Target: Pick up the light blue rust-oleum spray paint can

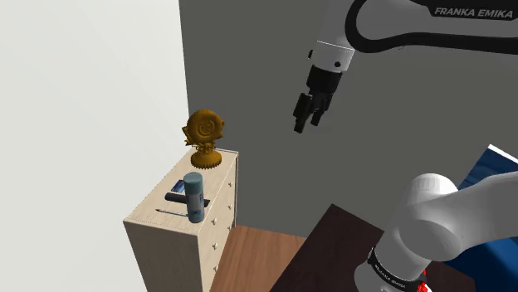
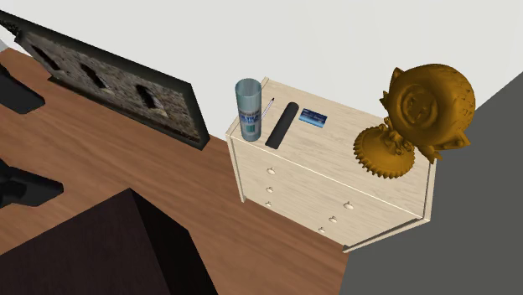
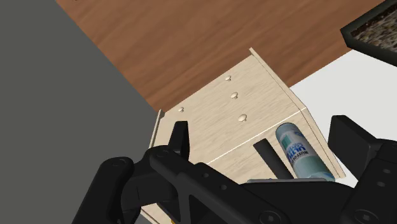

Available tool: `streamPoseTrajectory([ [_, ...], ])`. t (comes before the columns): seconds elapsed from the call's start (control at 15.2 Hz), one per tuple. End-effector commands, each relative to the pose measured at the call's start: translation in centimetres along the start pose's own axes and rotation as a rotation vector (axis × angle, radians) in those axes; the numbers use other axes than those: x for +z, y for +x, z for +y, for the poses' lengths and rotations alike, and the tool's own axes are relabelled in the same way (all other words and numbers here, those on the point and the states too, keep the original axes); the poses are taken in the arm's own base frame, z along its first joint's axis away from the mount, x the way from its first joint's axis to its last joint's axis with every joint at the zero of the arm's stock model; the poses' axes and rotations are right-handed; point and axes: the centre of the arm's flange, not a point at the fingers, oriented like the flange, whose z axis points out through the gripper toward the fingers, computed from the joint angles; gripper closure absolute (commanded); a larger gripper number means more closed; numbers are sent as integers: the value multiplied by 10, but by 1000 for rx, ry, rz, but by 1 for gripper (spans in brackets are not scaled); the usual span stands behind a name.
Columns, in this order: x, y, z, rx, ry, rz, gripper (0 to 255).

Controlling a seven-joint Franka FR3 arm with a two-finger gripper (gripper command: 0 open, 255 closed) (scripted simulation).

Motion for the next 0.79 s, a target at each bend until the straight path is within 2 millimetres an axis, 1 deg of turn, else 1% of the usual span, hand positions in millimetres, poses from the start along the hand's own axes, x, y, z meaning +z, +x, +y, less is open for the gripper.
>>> streamPoseTrajectory([
  [0.0,0,0,0,0,0,0,0],
  [0.73,94,89,-67,-8,-20,13,0],
])
